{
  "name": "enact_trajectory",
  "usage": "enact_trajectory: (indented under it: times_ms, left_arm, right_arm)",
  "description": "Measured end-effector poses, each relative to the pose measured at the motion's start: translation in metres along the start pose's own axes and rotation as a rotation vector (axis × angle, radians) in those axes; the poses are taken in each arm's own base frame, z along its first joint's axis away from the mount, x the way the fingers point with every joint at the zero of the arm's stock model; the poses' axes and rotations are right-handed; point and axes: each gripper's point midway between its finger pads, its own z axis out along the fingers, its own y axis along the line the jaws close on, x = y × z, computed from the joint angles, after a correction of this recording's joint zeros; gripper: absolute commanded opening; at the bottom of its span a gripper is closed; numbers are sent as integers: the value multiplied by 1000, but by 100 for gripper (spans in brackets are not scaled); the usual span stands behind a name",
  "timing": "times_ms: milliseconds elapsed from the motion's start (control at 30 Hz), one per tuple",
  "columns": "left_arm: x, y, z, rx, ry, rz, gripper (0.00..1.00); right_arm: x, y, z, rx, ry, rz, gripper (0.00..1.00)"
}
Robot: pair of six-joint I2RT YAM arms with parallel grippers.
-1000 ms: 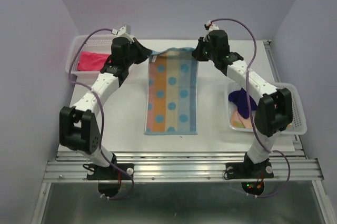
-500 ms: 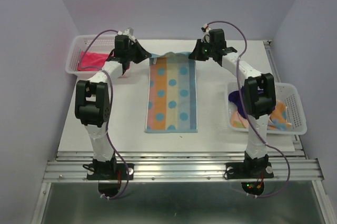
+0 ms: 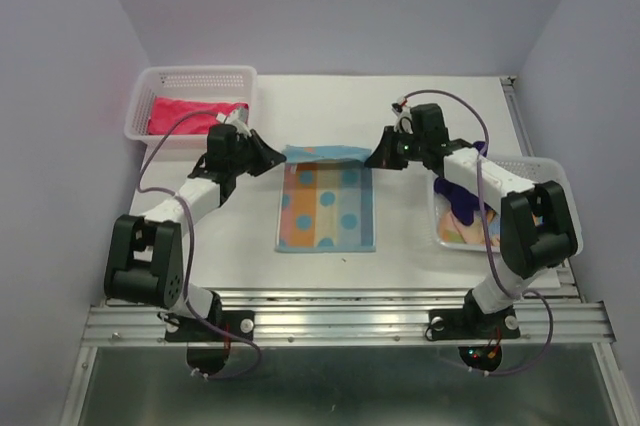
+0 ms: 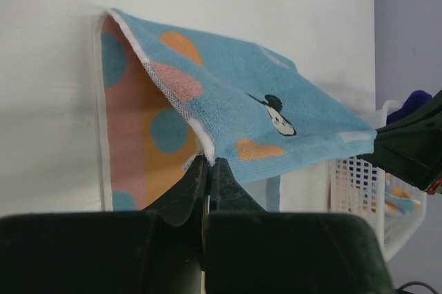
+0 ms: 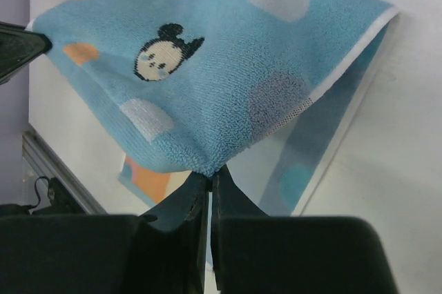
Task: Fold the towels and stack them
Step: Fold the towel
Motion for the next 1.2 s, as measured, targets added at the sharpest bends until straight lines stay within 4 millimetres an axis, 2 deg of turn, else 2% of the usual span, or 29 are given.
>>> enact_trajectory:
  times_ms: [33, 200, 367, 500, 733, 933, 1100, 1200]
  left_arm:
    - [12, 2, -9, -2, 5, -4, 0]
    - [63, 15, -48, -44, -2, -36, 0]
    - [81, 7, -73, -34, -45, -40, 0]
    - [88, 5, -80, -29, -57, -46, 0]
    - [119, 25, -88, -78, -9, -86, 0]
    - [130, 25, -100, -52, -14, -92, 0]
    - [157, 40, -102, -77, 52, -111, 0]
    - [167, 46, -102, -98, 84, -118, 0]
  right_arm:
    - [5, 2, -2, -3, 1, -1, 1]
    - [61, 18, -23, -16, 48, -4, 1]
    - [90, 25, -38, -17, 54, 5, 1]
    - [110, 23, -39, 6, 74, 14, 1]
    - [146, 14, -40, 31, 137, 38, 1]
    - [166, 9, -45, 39, 169, 39, 2]
    - [186, -2, -46, 60, 212, 59, 4]
    - [192, -2, -45, 59, 230, 58, 6]
